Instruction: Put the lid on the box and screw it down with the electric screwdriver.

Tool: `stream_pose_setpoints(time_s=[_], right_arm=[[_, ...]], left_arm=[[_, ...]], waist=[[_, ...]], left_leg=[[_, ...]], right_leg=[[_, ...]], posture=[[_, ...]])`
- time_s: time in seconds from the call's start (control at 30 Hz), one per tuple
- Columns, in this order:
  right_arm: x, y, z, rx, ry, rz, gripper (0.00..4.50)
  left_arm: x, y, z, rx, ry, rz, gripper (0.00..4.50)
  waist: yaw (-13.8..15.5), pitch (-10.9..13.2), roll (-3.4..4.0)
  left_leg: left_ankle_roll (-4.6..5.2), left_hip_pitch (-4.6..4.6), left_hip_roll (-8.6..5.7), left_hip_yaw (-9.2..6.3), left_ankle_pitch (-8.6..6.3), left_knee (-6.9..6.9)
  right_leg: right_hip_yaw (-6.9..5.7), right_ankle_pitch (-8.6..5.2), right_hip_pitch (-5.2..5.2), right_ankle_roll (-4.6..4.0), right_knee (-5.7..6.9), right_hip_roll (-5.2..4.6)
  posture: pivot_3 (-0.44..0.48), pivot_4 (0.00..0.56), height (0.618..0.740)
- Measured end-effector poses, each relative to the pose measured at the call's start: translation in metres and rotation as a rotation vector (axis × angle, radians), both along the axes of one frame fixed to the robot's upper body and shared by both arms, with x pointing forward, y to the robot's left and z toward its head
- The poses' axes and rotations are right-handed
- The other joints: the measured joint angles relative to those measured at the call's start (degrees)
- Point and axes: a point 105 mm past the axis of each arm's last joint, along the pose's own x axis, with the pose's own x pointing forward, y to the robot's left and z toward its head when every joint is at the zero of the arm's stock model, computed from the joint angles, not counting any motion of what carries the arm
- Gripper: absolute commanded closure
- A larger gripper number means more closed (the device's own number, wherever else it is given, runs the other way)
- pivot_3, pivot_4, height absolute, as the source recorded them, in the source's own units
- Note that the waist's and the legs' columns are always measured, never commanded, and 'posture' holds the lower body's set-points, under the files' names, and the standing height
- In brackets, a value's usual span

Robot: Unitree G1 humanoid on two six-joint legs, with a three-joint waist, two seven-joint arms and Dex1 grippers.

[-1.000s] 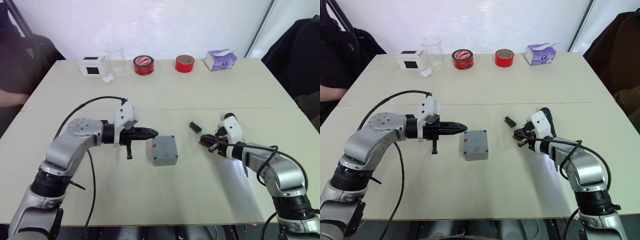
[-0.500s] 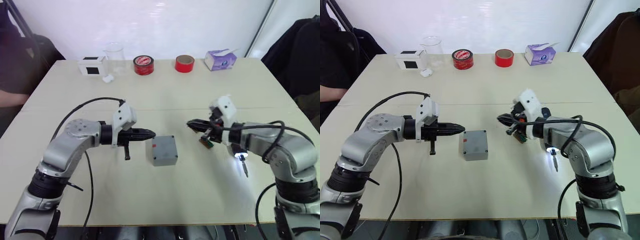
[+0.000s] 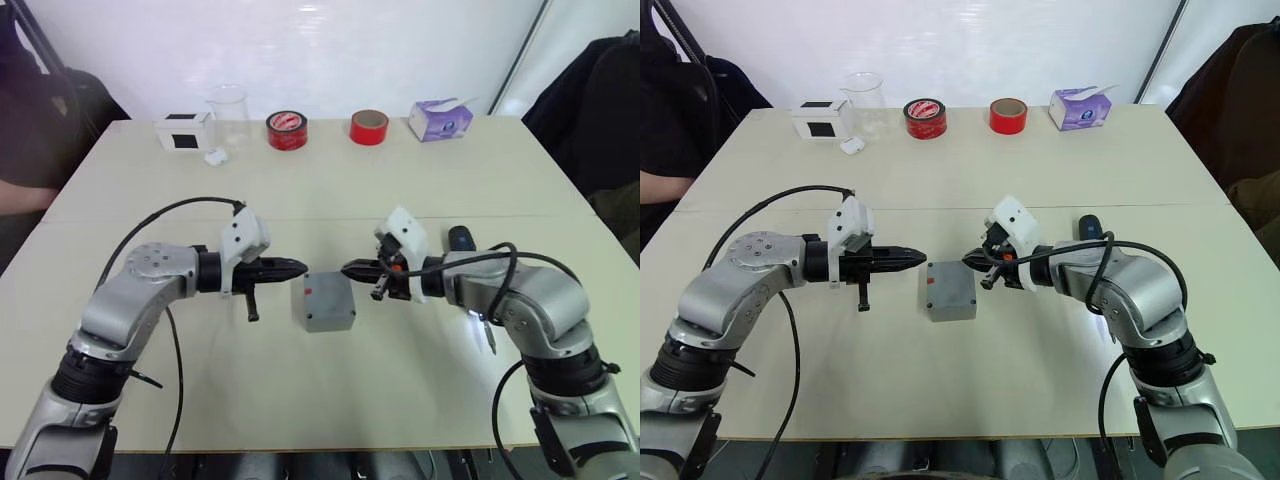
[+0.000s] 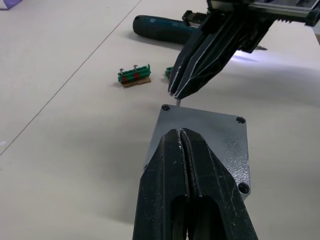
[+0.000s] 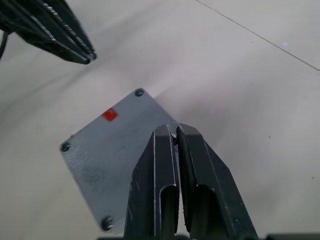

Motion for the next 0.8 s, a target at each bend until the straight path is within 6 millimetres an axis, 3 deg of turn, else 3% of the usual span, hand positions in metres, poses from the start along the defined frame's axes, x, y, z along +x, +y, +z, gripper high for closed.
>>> stream_pose_setpoints(time_s=[0.6,0.8], right_arm=[[0.009,-0.004,-0.005,-0.032,-0.017,-0.017,4.36],[0.010,-0.011,0.002,-0.016,-0.017,-0.026,4.36]], left_arm=[[-0.002,-0.001,-0.002,0.000,0.004,-0.003,4.50],[-0.002,-0.001,-0.002,0.001,0.001,-0.004,4.50]], waist=[[0.0,0.0,0.00],[0.1,0.0,0.00]], left_leg=[[0.00,0.00,0.00,0.00,0.00,0.00],[0.00,-0.01,0.00,0.01,0.00,0.00]], right_leg=[[0.00,0.00,0.00,0.00,0.00,-0.01],[0.00,0.00,0.00,0.00,0.00,-0.02]], posture=[[0.000,0.150,0.740],[0.000,0.150,0.740]])
